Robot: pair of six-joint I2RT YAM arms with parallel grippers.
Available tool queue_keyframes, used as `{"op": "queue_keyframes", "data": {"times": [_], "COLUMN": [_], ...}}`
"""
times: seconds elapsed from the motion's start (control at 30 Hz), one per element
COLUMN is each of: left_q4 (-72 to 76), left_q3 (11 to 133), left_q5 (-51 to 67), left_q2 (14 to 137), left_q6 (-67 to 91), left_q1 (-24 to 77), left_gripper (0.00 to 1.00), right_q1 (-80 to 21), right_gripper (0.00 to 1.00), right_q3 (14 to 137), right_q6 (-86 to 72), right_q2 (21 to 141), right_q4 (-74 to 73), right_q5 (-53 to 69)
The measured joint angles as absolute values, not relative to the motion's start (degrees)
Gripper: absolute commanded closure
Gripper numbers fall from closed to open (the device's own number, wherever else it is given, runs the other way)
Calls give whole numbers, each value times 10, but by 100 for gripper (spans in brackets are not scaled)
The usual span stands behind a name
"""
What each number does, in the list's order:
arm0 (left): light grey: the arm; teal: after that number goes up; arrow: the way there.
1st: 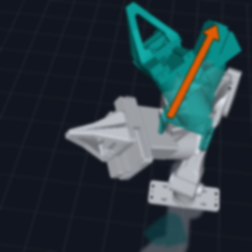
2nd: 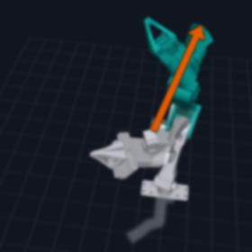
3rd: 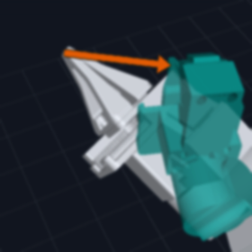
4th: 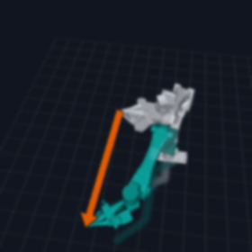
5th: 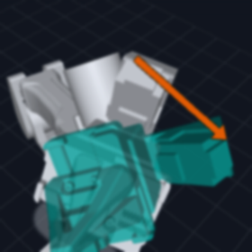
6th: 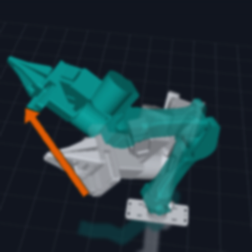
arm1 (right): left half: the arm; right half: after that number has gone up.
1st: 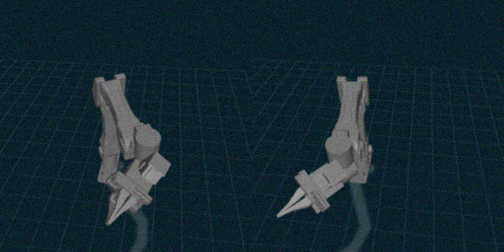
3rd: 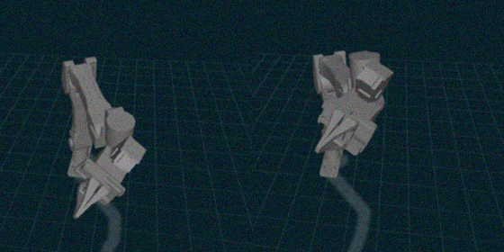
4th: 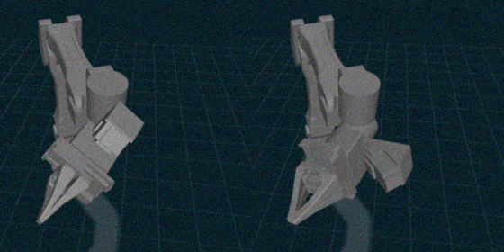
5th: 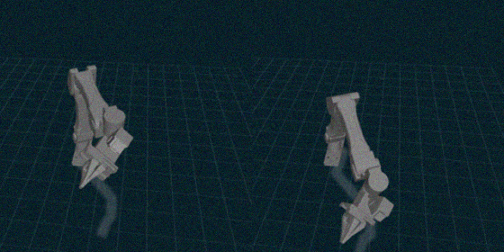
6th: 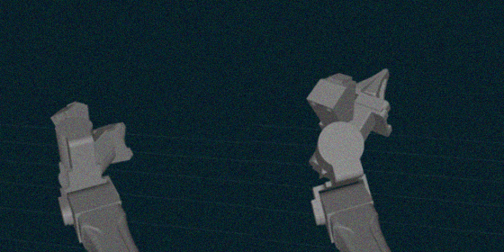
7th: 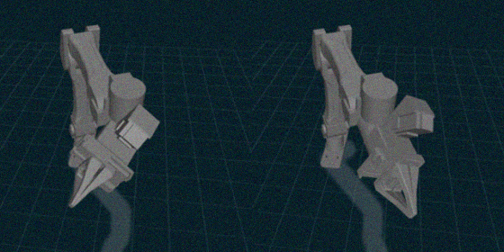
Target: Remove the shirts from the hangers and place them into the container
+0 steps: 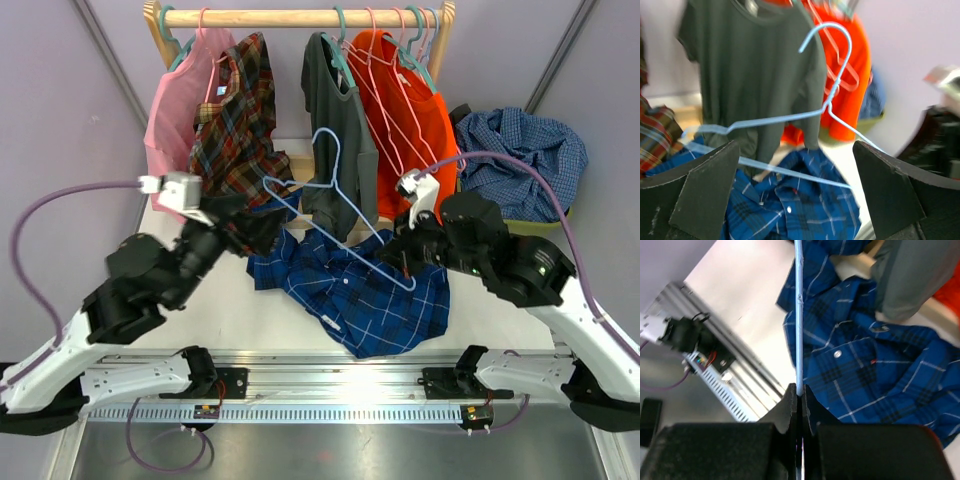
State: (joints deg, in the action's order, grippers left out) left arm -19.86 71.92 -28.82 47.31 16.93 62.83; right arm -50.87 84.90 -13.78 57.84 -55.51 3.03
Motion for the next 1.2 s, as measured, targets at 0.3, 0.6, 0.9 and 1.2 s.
{"op": "queue_keyframes", "data": {"times": [0.3,0.6,0.9,1.2], "left_q4": [-206,-263,-277,-288], "left_q3": [638,585,560,547], "left_q5": [-330,-342,-352,-352], "left_q2": [396,377,342,336], "left_q6": [208,245,272,287], "left_q1": [629,629,629,629], "left_gripper": [1,1,1,1], "right_q1": [-509,-509,-509,-485], "right_gripper": [100,100,100,100], "right_q3": [933,1072,1176,1306], "right_q6": [-128,-104,-80,-79], "right_q2": [720,884,973,1043], "right_q4": [-471,-403,-382,-376], "right_q5": [-106,-207,-267,-291]}}
